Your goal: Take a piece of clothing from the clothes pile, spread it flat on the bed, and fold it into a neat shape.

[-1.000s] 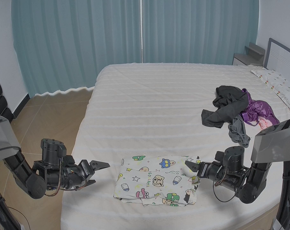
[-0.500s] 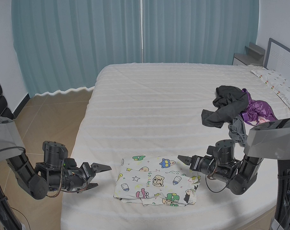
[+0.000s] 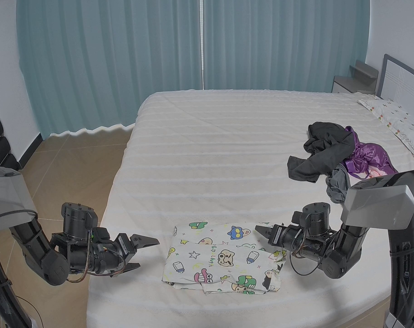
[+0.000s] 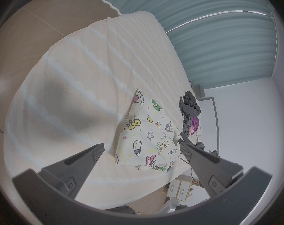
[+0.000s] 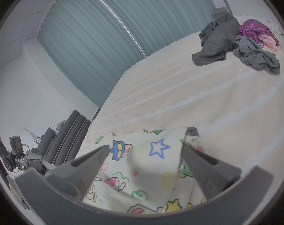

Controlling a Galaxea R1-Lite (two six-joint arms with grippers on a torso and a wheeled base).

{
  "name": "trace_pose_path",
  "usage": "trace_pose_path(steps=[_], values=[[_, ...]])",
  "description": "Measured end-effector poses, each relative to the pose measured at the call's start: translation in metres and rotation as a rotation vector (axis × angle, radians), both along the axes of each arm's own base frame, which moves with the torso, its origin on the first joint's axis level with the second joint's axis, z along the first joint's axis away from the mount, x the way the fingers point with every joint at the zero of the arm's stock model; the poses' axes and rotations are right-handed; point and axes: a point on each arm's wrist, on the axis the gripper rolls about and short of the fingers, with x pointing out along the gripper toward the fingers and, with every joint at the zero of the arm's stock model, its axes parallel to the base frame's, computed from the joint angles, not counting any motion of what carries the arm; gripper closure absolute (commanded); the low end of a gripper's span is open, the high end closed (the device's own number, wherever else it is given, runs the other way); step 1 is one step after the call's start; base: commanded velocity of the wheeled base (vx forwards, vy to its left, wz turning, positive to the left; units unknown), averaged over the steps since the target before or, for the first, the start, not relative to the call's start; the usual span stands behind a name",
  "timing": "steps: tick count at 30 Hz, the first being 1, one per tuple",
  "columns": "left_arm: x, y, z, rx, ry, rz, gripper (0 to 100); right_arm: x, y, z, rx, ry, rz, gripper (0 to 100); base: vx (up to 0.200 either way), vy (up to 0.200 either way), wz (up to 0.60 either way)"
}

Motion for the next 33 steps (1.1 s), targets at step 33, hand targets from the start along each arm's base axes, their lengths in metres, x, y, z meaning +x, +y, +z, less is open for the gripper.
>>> trace_pose_path(steps=[33], values=[[-0.002,0.0,-0.001,0.005,0.005,-0.001,0,0.027,-0.029,-0.007,-0.016,-0.029,-0.143,100,0.0,0.0,0.0]])
